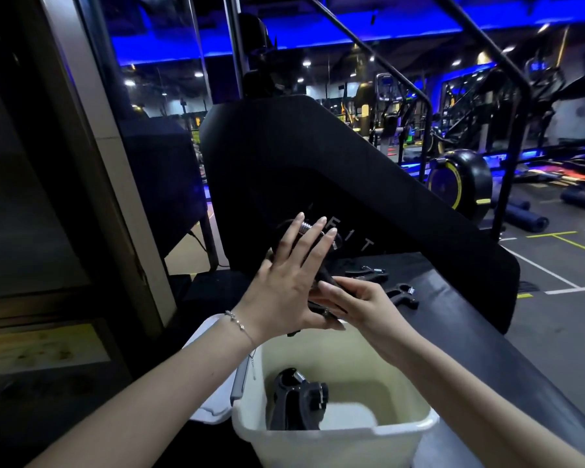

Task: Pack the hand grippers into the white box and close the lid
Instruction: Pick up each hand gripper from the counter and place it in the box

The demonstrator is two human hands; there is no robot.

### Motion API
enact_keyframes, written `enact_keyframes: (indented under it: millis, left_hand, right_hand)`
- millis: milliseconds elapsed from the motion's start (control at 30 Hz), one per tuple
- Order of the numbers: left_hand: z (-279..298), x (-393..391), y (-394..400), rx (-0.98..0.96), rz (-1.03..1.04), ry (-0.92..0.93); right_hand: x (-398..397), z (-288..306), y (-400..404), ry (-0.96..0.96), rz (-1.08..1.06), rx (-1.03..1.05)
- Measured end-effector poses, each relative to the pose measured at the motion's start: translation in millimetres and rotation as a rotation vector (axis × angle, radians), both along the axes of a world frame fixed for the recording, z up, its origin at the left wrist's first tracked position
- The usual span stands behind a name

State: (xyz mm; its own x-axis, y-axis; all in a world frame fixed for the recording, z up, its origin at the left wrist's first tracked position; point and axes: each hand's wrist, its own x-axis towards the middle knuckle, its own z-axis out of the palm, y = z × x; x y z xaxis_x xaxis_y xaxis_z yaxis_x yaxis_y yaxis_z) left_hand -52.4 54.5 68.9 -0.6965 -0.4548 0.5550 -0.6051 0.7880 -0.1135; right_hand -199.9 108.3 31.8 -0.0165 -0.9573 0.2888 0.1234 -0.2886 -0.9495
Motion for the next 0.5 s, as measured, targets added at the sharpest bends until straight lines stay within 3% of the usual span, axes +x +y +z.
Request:
enact_keyframes:
  millis: [200,500]
  left_hand:
    - [-11,5,2,0.090,0.007,-0.025]
    - [-49,9,-1,0.213,-0.003,-0.053]
  right_hand:
    - [4,-15,6,-0.139,0.191,0.122]
    - [2,-49,6,-0.007,0.229,0.294]
